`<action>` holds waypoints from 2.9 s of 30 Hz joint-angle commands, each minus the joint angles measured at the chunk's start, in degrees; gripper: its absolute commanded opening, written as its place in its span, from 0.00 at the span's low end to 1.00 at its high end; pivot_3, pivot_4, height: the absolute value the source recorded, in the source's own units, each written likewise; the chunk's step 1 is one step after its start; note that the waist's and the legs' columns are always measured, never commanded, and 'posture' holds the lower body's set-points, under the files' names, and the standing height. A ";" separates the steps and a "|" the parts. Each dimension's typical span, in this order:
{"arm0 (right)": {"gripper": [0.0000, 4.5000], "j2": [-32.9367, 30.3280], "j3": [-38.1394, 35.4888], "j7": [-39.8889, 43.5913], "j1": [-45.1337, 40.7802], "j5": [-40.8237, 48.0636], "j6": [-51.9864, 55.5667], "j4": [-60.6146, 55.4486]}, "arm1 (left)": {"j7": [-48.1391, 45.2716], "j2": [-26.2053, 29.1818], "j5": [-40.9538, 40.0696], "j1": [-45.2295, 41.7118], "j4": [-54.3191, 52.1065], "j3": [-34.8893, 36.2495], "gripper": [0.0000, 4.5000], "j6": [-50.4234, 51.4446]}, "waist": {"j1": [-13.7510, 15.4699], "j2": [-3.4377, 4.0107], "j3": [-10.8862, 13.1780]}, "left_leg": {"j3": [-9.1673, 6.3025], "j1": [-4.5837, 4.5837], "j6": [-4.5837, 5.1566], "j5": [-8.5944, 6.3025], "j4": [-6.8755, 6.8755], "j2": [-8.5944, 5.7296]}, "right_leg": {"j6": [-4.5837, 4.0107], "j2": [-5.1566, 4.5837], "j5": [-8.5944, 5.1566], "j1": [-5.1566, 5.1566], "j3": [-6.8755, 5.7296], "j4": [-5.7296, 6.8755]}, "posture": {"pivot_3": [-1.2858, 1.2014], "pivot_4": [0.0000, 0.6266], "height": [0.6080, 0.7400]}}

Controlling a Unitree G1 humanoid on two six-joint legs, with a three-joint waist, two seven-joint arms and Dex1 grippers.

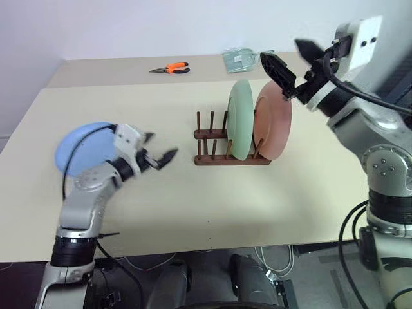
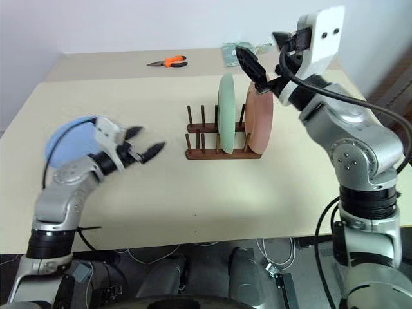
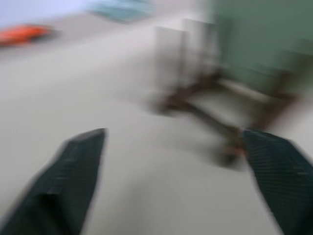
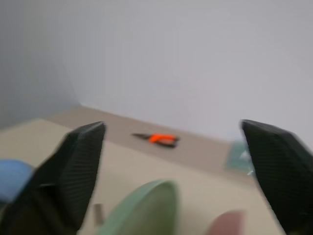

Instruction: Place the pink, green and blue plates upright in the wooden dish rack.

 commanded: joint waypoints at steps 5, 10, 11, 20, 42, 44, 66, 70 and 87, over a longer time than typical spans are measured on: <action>0.98 0.11 6.98 16.56 -0.56 -7.54 -4.47 -7.54 | 33.90 3.34 11.18 -8.60 13.33 18.01 1.00 9.24 | -0.18 -0.17 -0.01 | -0.01 0.03 -0.01 -0.01 -0.05 0.01 | 0.06 0.01 0.01 -0.02 0.00 0.00 | 0.52 0.24 1.00; 0.98 3.33 10.07 19.60 0.85 -8.96 -3.40 -10.75 | 34.45 2.20 7.94 -7.68 12.59 22.28 1.00 18.35 | 0.86 -0.61 0.00 | -0.15 -0.09 -0.09 0.02 0.00 -0.07 | -0.05 -0.05 0.14 -0.02 -0.04 0.00 | 0.52 0.24 1.00; 0.98 4.01 10.94 20.03 1.20 -9.35 -3.12 -11.53 | 33.72 1.24 6.22 -7.31 12.32 23.53 1.00 20.83 | 1.09 -0.61 0.00 | -0.15 -0.10 -0.11 0.02 0.02 -0.07 | -0.07 -0.05 0.15 -0.02 -0.05 0.00 | 0.52 0.24 1.00; 1.00 7.23 15.61 21.94 3.30 -17.37 -3.82 -11.60 | 35.54 -8.49 -4.70 -8.19 9.27 34.73 0.37 27.78 | 1.48 -0.67 -0.04 | -0.22 0.02 -0.35 0.14 0.02 -0.06 | -0.11 -0.06 0.19 0.02 -0.13 0.14 | 0.52 0.24 1.00; 0.88 14.37 30.79 26.57 -9.89 -56.76 -30.24 16.04 | 19.92 -8.10 -11.90 -24.31 -14.39 6.60 0.00 21.54 | -0.25 -0.85 0.06 | -0.13 -0.03 -0.49 0.24 -0.12 0.01 | -0.19 0.08 0.24 -0.12 -0.06 0.11 | 0.52 0.24 1.00; 0.69 14.94 30.44 26.91 -9.79 -57.99 -31.19 17.38 | 20.57 -8.91 -13.05 -24.30 -15.05 7.27 0.00 22.40 | 0.06 -0.85 0.06 | -0.15 -0.06 -0.49 0.24 -0.09 -0.01 | -0.20 0.07 0.24 -0.11 -0.05 0.09 | 0.52 0.24 1.00; 0.00 32.39 11.13 24.61 -6.04 -28.14 -13.69 3.26 | 13.20 3.34 -1.30 -6.76 1.91 11.76 0.67 -6.38 | 0.32 -0.87 0.04 | -0.21 -0.05 -0.75 0.38 -0.15 -0.01 | -0.26 0.12 0.28 -0.14 0.01 0.12 | 0.52 0.24 1.00; 0.00 39.91 1.54 12.89 -2.43 -8.54 5.75 -5.66 | 7.59 1.28 2.29 4.47 -1.86 1.81 0.67 -10.18 | 0.61 -0.86 0.03 | -0.33 -0.10 -0.48 0.22 -0.17 -0.03 | -0.38 0.07 0.33 -0.12 0.00 0.05 | 0.52 0.24 1.00; 0.00 48.39 -10.47 -22.52 1.82 22.41 21.38 -7.63 | -4.85 -0.07 3.90 12.16 -4.58 -7.56 0.67 -14.08 | -0.14 -0.39 0.00 | -0.15 -0.16 -0.48 0.26 -0.21 0.08 | -0.53 0.24 0.43 -0.53 0.13 0.29 | 0.52 0.24 1.00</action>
